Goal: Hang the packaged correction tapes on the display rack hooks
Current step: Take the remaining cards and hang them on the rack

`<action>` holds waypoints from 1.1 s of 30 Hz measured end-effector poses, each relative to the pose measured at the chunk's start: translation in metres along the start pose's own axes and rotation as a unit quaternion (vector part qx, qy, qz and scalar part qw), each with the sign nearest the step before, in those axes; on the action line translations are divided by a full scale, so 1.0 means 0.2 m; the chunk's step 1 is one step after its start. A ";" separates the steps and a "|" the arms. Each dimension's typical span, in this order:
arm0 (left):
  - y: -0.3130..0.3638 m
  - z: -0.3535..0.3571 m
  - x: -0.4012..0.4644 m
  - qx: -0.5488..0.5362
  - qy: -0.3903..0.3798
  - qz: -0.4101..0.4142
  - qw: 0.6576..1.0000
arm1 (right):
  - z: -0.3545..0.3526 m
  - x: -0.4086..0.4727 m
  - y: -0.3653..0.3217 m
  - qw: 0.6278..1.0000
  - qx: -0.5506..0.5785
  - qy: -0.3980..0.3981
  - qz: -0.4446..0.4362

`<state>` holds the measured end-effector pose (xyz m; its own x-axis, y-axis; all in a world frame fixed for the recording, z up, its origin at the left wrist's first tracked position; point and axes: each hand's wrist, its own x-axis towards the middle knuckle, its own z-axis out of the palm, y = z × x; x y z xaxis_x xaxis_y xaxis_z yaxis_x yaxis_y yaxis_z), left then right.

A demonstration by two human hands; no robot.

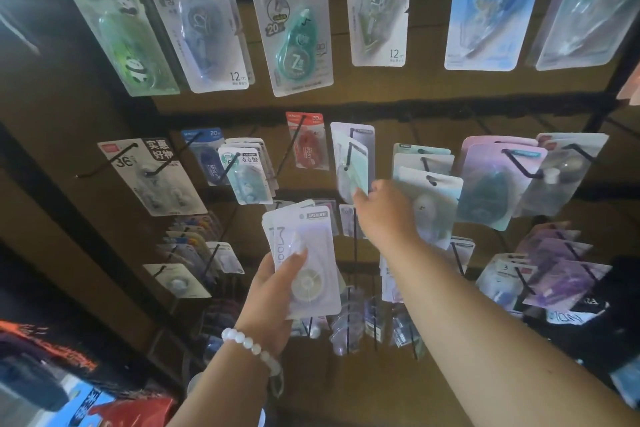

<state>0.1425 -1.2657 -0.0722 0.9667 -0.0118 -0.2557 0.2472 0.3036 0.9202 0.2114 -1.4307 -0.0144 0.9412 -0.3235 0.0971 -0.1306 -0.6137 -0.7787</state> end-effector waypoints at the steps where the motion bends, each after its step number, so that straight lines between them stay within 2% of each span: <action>1: 0.00 0.01 0.00 -0.001 0.001 0.001 1.000 | -0.02 -0.06 0.02 1.000 0.008 -0.017 -0.014; 4: -0.02 0.05 -0.03 -0.008 0.002 0.007 1.000 | -0.06 -0.24 0.08 0.996 0.063 -0.052 -0.039; 9: -0.05 0.14 -0.07 -0.008 0.002 0.010 1.000 | -0.09 -0.34 0.16 0.979 0.154 -0.133 -0.010; 16: -0.09 0.26 -0.11 0.004 0.000 -0.002 1.000 | -0.12 -0.32 0.24 0.979 0.152 -0.134 -0.021; 20: -0.10 0.28 -0.10 -0.118 -0.009 -0.049 0.992 | -0.14 -0.30 0.28 0.982 0.150 -0.115 -0.019; 21: -0.11 0.27 -0.10 -0.118 -0.007 -0.046 0.992 | -0.14 -0.30 0.28 0.982 0.150 -0.117 -0.018; 28: -0.10 0.24 -0.05 0.041 0.052 -0.010 0.998 | -0.14 -0.31 0.27 0.983 0.145 -0.108 0.004; 33: -0.05 0.16 0.04 0.069 0.053 0.010 0.996 | -0.12 -0.33 0.21 0.982 0.166 -0.084 0.013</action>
<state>0.1503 -1.2985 -0.0738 0.9606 0.0956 -0.2609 0.2428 0.1681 0.9554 0.1372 -1.4521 -0.0393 0.9806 -0.1959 -0.0081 -0.0733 -0.3281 -0.9418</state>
